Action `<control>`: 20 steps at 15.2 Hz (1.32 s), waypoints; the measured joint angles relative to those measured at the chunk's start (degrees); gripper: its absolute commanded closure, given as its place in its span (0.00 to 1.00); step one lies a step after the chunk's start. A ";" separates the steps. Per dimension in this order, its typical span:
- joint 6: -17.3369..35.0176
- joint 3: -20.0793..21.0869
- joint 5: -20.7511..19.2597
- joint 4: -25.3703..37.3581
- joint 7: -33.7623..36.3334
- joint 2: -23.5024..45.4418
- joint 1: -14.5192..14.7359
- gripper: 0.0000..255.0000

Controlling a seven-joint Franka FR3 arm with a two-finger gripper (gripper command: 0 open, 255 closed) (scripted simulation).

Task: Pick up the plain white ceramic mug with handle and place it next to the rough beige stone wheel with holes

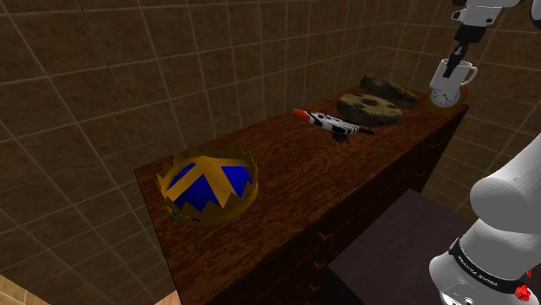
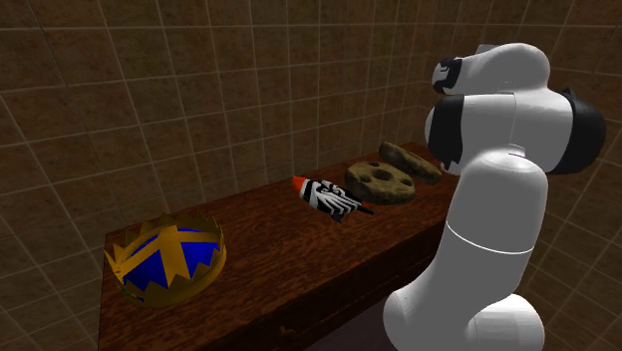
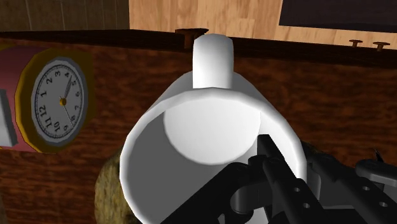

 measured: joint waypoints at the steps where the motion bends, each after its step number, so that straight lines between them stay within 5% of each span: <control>1: 0.84 -0.02 0.00 -0.90 -0.15 -0.05 -0.02 1.00; 20: 14.92 0.39 1.59 -12.96 -1.70 2.24 0.08 1.00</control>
